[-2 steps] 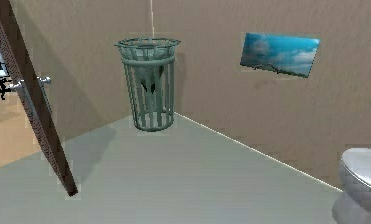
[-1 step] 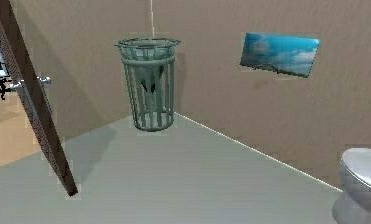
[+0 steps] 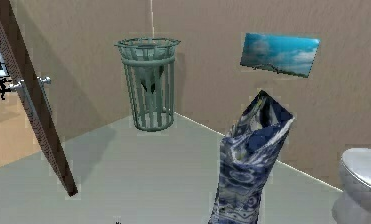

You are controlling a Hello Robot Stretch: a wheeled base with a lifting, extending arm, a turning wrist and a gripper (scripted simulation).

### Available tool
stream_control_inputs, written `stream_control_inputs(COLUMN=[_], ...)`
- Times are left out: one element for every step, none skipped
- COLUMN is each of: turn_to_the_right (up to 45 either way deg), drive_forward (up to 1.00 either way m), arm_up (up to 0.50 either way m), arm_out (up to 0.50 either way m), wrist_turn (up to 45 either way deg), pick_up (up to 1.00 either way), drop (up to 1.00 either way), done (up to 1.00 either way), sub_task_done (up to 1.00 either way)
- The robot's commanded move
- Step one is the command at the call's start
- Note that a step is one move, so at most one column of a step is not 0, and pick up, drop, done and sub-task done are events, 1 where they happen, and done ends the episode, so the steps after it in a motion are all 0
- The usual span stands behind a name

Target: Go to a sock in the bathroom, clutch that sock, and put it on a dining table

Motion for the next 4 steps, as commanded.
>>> stream_control_inputs(turn_to_the_right=[-45.0, -18.0, 0.0, 0.0], drive_forward=[0.00, 0.00, 1.00, 1.00], arm_up=[0.00, 0.00, 0.00, 0.00], arm_out=[0.00, 0.00, 0.00, 0.00], wrist_turn=[0.0, 0.0, 0.0, 0.0], pick_up=[0.00, 0.00, 0.00, 0.00], drop=[0.00, 0.00, 0.00, 0.00], done=[0.00, 0.00, 0.00, 0.00], sub_task_done=[0.00, 0.00, 0.00, 0.00])
